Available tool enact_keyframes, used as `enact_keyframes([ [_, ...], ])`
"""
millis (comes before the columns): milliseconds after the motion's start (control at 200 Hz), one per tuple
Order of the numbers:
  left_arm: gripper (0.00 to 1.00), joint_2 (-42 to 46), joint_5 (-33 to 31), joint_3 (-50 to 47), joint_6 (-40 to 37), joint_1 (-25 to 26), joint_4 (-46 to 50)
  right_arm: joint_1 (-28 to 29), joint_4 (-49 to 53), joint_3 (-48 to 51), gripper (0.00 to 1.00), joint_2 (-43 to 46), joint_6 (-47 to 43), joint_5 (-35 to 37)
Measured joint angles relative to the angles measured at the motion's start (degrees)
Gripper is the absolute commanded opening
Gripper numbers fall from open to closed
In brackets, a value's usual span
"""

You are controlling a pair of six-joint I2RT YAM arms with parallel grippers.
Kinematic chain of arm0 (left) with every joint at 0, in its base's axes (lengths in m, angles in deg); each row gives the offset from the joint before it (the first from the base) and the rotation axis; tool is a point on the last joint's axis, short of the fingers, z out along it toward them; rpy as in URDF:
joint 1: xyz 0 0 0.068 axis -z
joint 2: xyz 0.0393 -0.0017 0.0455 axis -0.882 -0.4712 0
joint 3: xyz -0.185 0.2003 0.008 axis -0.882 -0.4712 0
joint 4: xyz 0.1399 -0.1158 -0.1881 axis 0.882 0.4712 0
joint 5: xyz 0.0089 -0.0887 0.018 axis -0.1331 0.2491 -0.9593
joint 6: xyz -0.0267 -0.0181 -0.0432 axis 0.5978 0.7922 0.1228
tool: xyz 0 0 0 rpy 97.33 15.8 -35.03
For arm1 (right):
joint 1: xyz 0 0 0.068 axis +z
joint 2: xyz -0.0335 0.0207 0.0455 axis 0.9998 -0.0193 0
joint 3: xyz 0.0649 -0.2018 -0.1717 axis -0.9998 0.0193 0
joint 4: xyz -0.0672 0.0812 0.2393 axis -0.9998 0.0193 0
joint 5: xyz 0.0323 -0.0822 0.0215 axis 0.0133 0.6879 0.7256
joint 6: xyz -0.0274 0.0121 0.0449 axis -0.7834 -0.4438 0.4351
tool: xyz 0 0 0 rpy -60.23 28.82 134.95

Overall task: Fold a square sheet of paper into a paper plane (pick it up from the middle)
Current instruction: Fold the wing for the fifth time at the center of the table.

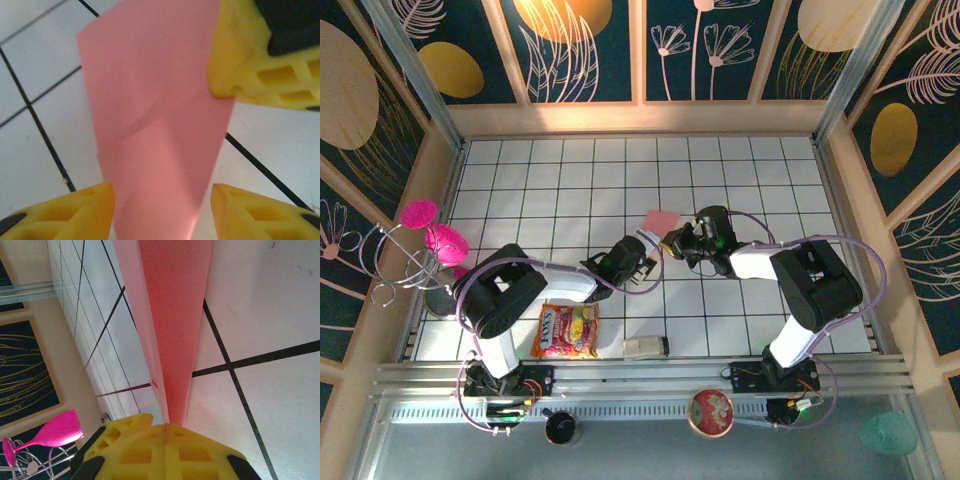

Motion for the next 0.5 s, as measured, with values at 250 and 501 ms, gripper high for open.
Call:
enact_keyframes([
  [250,0.44,0.0,-1.03,-0.57,-2.19,0.0,-4.33,-0.22,-0.02,0.0,0.01,0.0,0.24,-0.9],
  [501,0.44,-1.11,-0.48,-1.03,-2.89,0.0,-5.7,-0.28,0.04,-0.33,0.03,0.0,0.26,-1.46],
])
